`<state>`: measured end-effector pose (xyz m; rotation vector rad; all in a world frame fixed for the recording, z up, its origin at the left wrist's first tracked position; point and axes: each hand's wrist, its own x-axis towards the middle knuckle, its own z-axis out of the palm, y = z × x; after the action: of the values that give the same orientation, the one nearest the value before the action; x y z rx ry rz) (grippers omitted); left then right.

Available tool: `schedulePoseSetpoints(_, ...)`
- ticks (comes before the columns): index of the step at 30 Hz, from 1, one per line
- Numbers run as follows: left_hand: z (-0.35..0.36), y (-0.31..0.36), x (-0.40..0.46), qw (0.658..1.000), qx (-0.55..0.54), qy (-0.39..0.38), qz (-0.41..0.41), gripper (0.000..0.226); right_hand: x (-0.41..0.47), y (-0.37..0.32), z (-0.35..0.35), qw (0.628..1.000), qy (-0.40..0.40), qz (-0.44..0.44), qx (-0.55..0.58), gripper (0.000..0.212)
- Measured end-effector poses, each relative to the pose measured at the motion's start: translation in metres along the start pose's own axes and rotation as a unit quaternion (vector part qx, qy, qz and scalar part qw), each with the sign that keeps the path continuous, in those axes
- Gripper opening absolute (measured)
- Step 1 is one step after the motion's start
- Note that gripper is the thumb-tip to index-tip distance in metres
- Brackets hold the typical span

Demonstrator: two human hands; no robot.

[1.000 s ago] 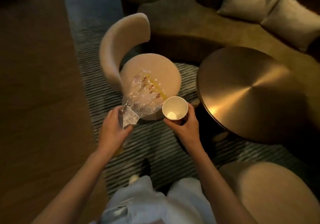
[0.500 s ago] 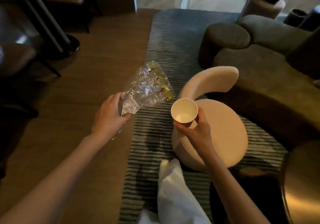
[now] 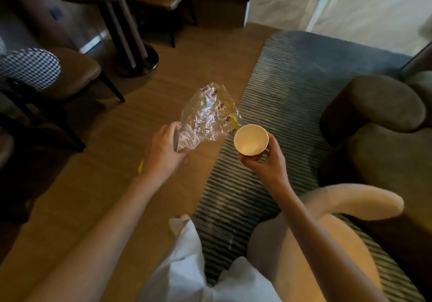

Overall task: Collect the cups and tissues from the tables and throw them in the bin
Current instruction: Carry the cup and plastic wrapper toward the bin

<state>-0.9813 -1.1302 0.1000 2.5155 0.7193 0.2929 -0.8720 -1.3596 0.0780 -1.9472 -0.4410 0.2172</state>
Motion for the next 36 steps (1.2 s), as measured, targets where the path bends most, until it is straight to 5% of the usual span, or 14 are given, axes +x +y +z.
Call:
schedulePoseSetpoints(7, 0.024, -0.028, 0.197, 0.999, -0.032, -0.028, 0.021, 0.069, 0.169, 0.005, 0.045, 0.999, 0.036, 0.02, 0.009, 0.077)
schedulePoseSetpoints(14, 0.063, 0.023, 0.39, 0.99, -0.023, -0.083, 0.115, 0.066, 0.318, 0.009, 0.034, 0.993, 0.109, 0.044, 0.02, 0.077)
schedulePoseSetpoints(36, 0.29, 0.3, 0.873, 0.962, -0.016, -0.181, 0.205, 0.067, 0.811, 0.14, -0.177, 0.977, 0.172, 0.127, 0.02, 0.073)
